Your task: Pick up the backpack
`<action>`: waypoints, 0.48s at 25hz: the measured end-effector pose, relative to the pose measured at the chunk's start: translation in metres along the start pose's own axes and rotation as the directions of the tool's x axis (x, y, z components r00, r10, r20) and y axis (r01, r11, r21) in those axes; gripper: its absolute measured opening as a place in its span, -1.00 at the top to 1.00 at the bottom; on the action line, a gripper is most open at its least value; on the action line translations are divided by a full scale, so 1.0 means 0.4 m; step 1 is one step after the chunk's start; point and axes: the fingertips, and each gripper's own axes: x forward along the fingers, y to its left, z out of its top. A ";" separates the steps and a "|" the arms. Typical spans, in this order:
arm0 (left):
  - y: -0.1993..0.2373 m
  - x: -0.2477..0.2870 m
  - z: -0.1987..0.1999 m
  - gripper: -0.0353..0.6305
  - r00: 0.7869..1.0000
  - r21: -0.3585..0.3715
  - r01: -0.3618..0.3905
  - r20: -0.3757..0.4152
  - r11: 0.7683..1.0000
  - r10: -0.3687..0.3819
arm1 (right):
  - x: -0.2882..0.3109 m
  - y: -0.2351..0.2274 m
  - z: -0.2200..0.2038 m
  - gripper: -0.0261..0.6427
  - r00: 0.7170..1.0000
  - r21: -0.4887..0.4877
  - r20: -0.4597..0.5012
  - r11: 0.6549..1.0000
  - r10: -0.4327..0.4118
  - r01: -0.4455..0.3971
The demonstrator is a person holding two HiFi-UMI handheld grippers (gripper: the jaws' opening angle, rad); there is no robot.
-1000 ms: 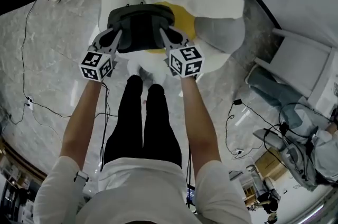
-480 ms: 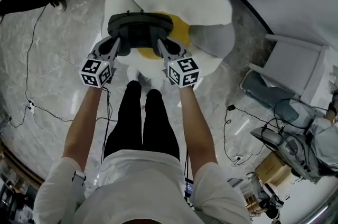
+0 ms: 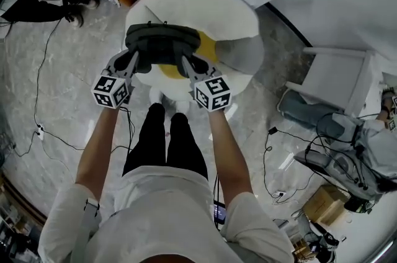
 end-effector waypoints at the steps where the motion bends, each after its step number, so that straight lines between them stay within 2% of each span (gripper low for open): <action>1: 0.001 -0.002 0.029 0.81 1.000 0.000 0.002 0.003 1.000 -0.002 | -0.001 0.002 0.031 0.82 1.000 -0.005 0.000 1.000 0.000 0.000; 5: -0.038 -0.007 0.128 0.81 1.000 0.002 0.004 0.018 1.000 -0.004 | -0.041 -0.007 0.132 0.82 1.000 -0.011 0.013 1.000 0.000 0.000; 12: -0.115 -0.054 0.196 0.81 0.999 0.008 0.011 0.050 1.000 -0.012 | -0.133 0.028 0.203 0.82 0.998 -0.010 0.062 1.000 -0.002 0.003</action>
